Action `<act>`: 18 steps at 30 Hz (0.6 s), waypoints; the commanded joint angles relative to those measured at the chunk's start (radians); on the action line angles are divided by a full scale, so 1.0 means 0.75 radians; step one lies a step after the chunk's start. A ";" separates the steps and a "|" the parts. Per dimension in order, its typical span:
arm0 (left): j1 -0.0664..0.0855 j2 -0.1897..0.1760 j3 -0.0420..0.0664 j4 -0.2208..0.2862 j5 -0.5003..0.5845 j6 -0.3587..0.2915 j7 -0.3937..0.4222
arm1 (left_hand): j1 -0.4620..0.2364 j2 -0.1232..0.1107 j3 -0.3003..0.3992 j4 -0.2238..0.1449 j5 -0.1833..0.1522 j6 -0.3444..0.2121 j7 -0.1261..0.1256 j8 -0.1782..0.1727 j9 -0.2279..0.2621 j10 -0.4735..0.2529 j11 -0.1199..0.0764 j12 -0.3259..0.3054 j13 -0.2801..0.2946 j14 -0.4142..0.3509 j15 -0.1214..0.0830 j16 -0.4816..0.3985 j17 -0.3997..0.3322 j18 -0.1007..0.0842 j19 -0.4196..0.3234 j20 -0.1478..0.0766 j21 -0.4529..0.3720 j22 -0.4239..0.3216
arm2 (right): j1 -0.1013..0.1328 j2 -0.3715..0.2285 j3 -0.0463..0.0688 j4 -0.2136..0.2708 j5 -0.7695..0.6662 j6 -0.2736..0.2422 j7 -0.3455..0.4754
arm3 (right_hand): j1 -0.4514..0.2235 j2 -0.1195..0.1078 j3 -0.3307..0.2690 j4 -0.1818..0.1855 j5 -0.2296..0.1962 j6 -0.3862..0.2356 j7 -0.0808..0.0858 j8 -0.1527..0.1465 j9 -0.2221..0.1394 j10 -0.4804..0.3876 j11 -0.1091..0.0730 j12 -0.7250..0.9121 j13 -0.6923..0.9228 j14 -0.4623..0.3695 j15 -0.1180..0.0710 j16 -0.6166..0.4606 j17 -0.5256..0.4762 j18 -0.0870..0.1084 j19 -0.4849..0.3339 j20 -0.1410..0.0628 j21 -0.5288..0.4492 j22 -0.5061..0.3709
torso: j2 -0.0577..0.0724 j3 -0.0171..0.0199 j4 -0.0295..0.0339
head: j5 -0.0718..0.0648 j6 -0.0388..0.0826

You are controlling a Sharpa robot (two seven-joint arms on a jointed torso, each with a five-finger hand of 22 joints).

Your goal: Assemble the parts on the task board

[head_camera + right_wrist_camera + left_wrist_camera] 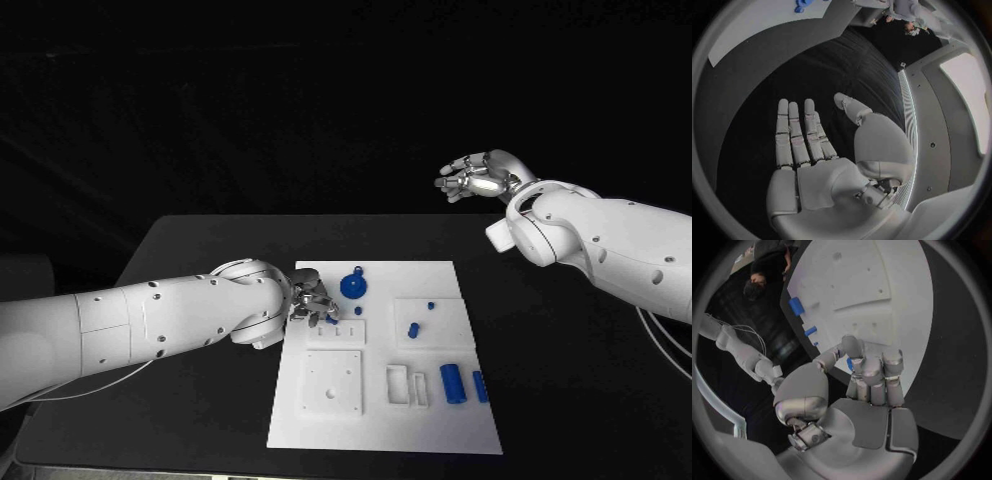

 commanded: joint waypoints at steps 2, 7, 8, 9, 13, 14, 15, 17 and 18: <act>-0.014 0.001 0.000 0.008 -0.015 -0.022 0.010 | 0.000 -0.012 0.006 0.008 -0.023 0.264 -0.113 0.014 0.372 -0.014 0.005 0.013 -0.009 0.030 -0.039 0.003 -0.007 0.040 -0.006 -0.116 0.002 0.002 | -0.002 0.007 0.000 -0.010 0.022 0.078 0.025 | 0.015 0.034 0.003 -0.026 0.038 0.056 0.039 0.018 0.000 -0.167 0.137 0.004 -0.025 0.029 -0.008 0.023 -0.017 0.033 0.032 0.007 0.002 -0.006 | 0.002 0.0006 -0.0007 | -0.003 -0.002; -0.019 0.003 0.000 0.011 -0.018 -0.021 0.010 | 0.010 -0.017 0.009 0.009 -0.065 0.260 -0.111 0.010 0.372 -0.019 0.006 0.017 -0.021 0.028 -0.037 0.000 -0.014 0.040 -0.011 -0.114 0.002 0.003 | -0.002 0.009 0.000 -0.013 0.020 0.075 0.025 | 0.017 0.040 0.024 -0.050 0.099 0.064 0.038 0.017 -0.012 -0.128 0.130 -0.014 -0.079 0.060 -0.016 0.017 -0.059 0.046 0.053 0.015 -0.001 -0.019 | 0.001 -0.0009 -0.0020 | -0.005 -0.005; -0.019 0.003 0.000 0.010 -0.023 -0.020 0.010 | 0.010 -0.018 0.009 0.009 -0.066 0.260 -0.111 0.010 0.372 -0.019 0.006 0.018 -0.022 0.028 -0.037 0.000 -0.014 0.040 -0.012 -0.114 0.002 0.003 | -0.002 0.009 0.000 -0.014 0.020 0.075 0.025 | 0.016 0.040 0.024 -0.050 0.100 0.063 0.038 0.016 -0.013 -0.127 0.130 -0.015 -0.082 0.061 -0.016 0.016 -0.061 0.046 0.053 0.016 -0.002 -0.020 | 0.001 -0.0010 -0.0026 | -0.005 -0.005; -0.020 0.003 0.000 0.009 -0.040 -0.019 0.010 | 0.011 -0.019 0.009 0.010 -0.069 0.260 -0.110 0.010 0.372 -0.019 0.007 0.018 -0.023 0.028 -0.037 0.000 -0.015 0.040 -0.012 -0.114 0.002 0.003 | -0.002 0.013 0.000 -0.019 0.020 0.073 0.024 | 0.015 0.039 0.024 -0.052 0.101 0.061 0.039 0.015 -0.015 -0.125 0.131 -0.019 -0.089 0.060 -0.015 0.014 -0.067 0.046 0.052 0.016 -0.004 -0.022 | 0.001 -0.0003 -0.0026 | -0.005 -0.005; -0.026 0.004 0.000 0.004 -0.049 -0.017 0.011 | 0.013 -0.022 0.009 0.009 -0.070 0.260 -0.111 0.010 0.372 -0.020 0.007 0.019 -0.024 0.027 -0.037 0.000 -0.016 0.041 -0.012 -0.114 0.002 0.003 | -0.002 0.018 0.000 -0.022 0.020 0.074 0.024 | 0.012 0.037 0.024 -0.053 0.105 0.057 0.042 0.011 -0.019 -0.124 0.132 -0.022 -0.099 0.060 -0.014 0.011 -0.074 0.046 0.051 0.017 -0.006 -0.025 | 0.001 -0.0003 -0.0024 | -0.009 -0.007; -0.029 0.004 0.000 0.002 -0.054 -0.019 0.012 | 0.014 -0.023 0.009 0.009 -0.071 0.261 -0.111 0.010 0.373 -0.020 0.007 0.020 -0.025 0.027 -0.037 0.000 -0.016 0.041 -0.012 -0.114 0.002 0.003 | -0.002 0.019 0.000 -0.022 0.020 0.073 0.024 | 0.011 0.037 0.024 -0.053 0.105 0.056 0.042 0.011 -0.019 -0.123 0.132 -0.023 -0.100 0.060 -0.014 0.011 -0.075 0.046 0.050 0.017 -0.007 -0.025 | 0.001 -0.0001 -0.0024 | -0.009 -0.007; -0.032 0.005 0.000 0.001 -0.057 -0.018 0.013 | 0.014 -0.023 0.009 0.009 -0.071 0.261 -0.111 0.010 0.373 -0.020 0.007 0.020 -0.025 0.027 -0.037 0.000 -0.016 0.041 -0.012 -0.114 0.002 0.003 | -0.002 0.020 0.000 -0.021 0.020 0.074 0.024 | 0.011 0.037 0.023 -0.053 0.105 0.056 0.043 0.011 -0.020 -0.123 0.132 -0.024 -0.102 0.060 -0.014 0.011 -0.077 0.046 0.050 0.018 -0.007 -0.025 | 0.001 -0.0001 -0.0018 | -0.009 -0.007; -0.037 0.007 0.000 0.001 -0.057 -0.015 0.013 | 0.014 -0.023 0.009 0.009 -0.071 0.261 -0.111 0.010 0.373 -0.020 0.007 0.020 -0.025 0.027 -0.037 0.000 -0.016 0.041 -0.012 -0.114 0.002 0.003 | -0.002 0.021 0.000 -0.020 0.020 0.075 0.023 | 0.010 0.037 0.023 -0.053 0.105 0.055 0.043 0.010 -0.021 -0.123 0.132 -0.025 -0.104 0.060 -0.013 0.010 -0.078 0.046 0.050 0.018 -0.008 -0.026 | 0.001 -0.0005 -0.0008 | -0.012 -0.010; -0.039 0.008 0.000 0.002 -0.057 -0.014 0.013 | 0.014 -0.023 0.009 0.009 -0.071 0.261 -0.111 0.010 0.373 -0.020 0.007 0.020 -0.025 0.027 -0.037 0.000 -0.016 0.041 -0.012 -0.114 0.002 0.003 | -0.002 0.021 0.000 -0.020 0.019 0.075 0.020 | 0.010 0.037 0.023 -0.053 0.106 0.055 0.043 0.010 -0.021 -0.123 0.133 -0.025 -0.105 0.061 -0.013 0.010 -0.079 0.046 0.050 0.018 -0.008 -0.026 | 0.000 -0.0007 -0.0006 | -0.013 -0.012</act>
